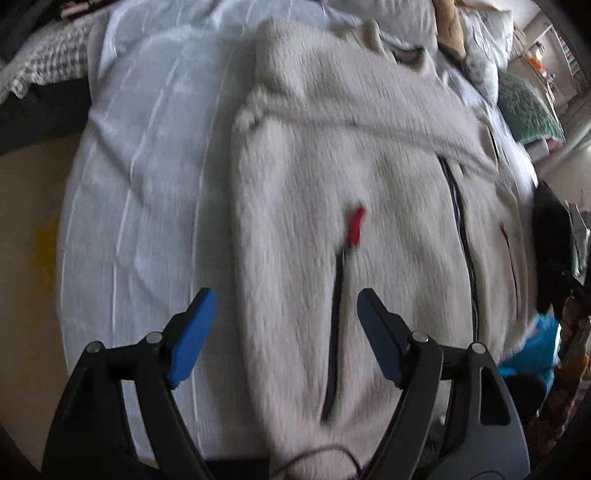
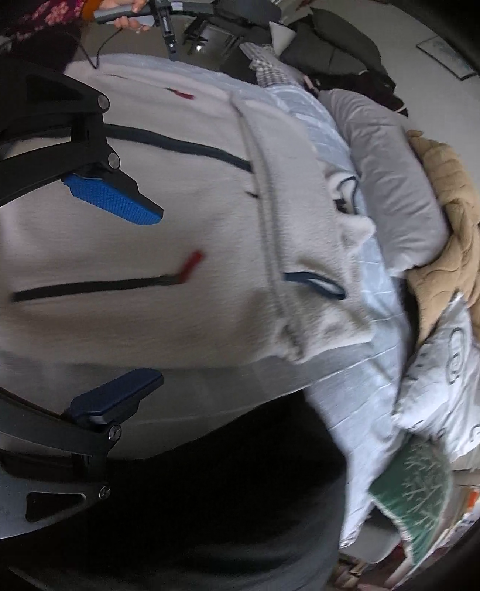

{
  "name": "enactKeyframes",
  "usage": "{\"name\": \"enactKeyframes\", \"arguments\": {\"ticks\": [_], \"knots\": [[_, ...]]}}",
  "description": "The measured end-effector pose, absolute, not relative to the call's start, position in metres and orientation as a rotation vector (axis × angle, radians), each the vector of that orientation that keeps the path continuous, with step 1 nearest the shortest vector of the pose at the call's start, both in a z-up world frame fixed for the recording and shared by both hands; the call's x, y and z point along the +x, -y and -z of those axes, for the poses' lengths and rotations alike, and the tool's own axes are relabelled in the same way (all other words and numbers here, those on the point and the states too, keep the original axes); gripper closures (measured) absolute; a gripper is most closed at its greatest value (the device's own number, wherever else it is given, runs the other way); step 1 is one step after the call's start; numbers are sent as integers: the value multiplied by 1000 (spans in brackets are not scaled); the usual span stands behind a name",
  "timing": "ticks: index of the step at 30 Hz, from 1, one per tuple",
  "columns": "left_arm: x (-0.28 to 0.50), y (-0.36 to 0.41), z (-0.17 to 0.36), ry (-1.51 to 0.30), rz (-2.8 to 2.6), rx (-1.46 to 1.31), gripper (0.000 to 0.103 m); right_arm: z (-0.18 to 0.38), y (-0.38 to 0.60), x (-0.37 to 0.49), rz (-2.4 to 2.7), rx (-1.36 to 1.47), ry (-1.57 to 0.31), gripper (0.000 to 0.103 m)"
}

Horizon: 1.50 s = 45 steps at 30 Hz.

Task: Fold large clothes
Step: 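Lower both tools to the jacket hem and grasp it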

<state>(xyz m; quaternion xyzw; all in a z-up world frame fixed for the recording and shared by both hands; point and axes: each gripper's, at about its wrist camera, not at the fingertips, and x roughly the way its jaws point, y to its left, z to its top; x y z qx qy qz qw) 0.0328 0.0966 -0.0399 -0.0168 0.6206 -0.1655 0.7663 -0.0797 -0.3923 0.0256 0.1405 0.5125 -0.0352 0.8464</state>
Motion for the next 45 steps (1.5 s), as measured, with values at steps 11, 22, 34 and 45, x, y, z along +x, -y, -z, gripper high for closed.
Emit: {"name": "enactKeyframes", "arguments": {"ticks": [11,22,34,45], "knots": [[-14,-125,92,-1590,485,-253,24,24,398,-148,98,465,-1269,21],[-30,-126,114,-1657,593,-377,24,90,429,-154,30,967,-1377,21],[-36,-122,128,-1767,713,-479,78,93,411,-144,-58,939,-1437,68],[-35,-118,73,-1467,788,-477,86,12,385,-139,-207,801,-1035,83]]}}
